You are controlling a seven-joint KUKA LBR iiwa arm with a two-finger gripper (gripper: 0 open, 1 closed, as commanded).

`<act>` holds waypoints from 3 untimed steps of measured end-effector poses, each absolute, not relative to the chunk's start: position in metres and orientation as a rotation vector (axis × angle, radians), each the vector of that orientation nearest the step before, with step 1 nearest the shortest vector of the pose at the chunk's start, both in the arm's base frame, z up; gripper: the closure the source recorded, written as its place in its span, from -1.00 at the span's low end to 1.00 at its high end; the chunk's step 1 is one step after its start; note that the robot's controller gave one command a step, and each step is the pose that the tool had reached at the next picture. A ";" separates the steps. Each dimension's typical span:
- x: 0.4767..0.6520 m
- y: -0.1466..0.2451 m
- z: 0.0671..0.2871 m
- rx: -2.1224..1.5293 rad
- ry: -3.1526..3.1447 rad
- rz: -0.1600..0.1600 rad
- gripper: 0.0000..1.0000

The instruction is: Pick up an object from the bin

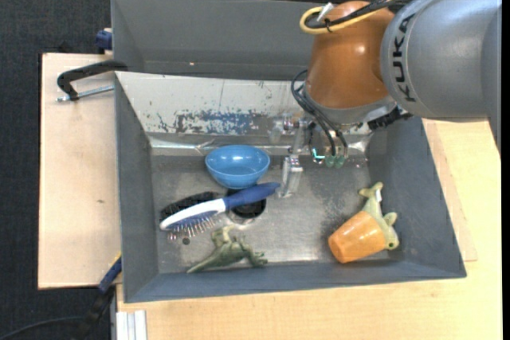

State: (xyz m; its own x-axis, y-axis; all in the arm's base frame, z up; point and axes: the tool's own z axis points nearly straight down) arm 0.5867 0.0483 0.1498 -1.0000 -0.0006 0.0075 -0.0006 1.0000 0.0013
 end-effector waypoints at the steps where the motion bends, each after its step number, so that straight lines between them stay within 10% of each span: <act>1: 0.556 0.097 0.072 0.159 -3.142 0.000 -1.00; 2: 0.559 0.096 0.078 0.153 -3.145 -0.001 1.00; 3: 0.600 0.068 0.220 0.201 -3.150 0.000 1.00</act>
Offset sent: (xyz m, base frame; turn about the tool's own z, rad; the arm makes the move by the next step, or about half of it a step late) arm -0.0324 0.0475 -0.0798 -0.0973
